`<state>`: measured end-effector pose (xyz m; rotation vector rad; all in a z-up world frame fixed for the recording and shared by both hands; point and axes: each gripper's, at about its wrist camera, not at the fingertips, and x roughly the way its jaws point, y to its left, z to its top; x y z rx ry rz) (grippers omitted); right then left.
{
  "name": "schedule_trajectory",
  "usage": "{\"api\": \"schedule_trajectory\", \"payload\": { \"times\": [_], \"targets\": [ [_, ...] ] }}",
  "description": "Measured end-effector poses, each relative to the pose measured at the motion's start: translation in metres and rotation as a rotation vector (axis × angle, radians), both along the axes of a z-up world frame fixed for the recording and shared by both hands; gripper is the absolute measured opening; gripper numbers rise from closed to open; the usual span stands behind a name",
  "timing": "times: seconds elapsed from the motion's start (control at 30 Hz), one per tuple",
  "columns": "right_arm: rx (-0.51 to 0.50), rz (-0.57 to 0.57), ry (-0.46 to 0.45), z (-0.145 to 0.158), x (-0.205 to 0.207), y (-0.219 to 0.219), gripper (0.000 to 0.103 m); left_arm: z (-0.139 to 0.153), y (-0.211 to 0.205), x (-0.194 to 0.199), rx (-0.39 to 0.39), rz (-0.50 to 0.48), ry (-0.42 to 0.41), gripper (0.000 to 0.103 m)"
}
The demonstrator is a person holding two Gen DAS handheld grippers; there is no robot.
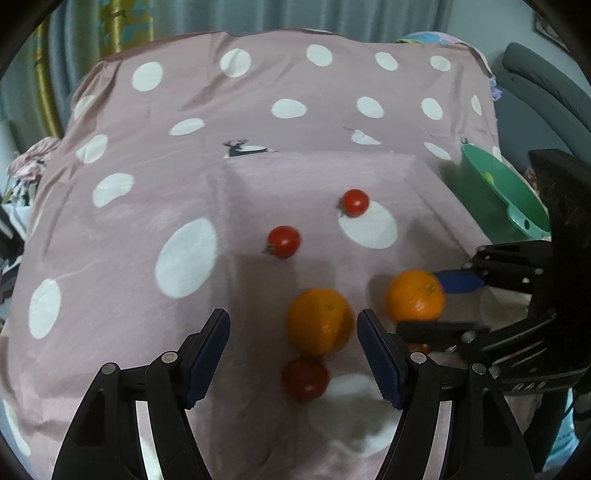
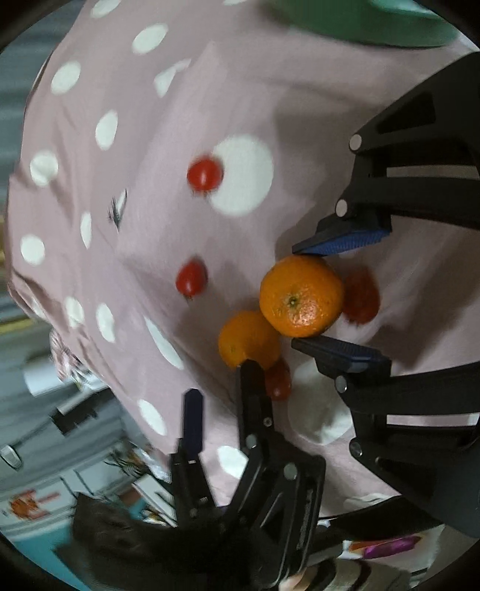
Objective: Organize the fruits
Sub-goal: 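Grasp an orange with the right tool while the left tool grasps another orange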
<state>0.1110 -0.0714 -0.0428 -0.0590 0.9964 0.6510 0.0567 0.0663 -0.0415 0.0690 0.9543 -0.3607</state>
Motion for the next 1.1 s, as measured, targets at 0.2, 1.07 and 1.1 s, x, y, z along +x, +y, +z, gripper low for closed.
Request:
{"api": "schedule_trajectory", "payload": {
  "times": [0.2, 1.07, 1.1],
  "targets": [
    [0.05, -0.077, 0.001, 0.008, -0.009, -0.029, 0.043, -0.012, -0.018, 0.01, 0.006, -0.039, 0.042, 0.067],
    [0.117, -0.151, 0.008, 0.011, -0.027, -0.057, 0.044, -0.014, -0.023, 0.002, -0.007, 0.024, 0.068, 0.047],
    [0.119, -0.153, 0.006, 0.012, -0.029, -0.058, 0.044, -0.012, -0.024, 0.001, -0.008, 0.023, 0.064, 0.047]
  ]
}}
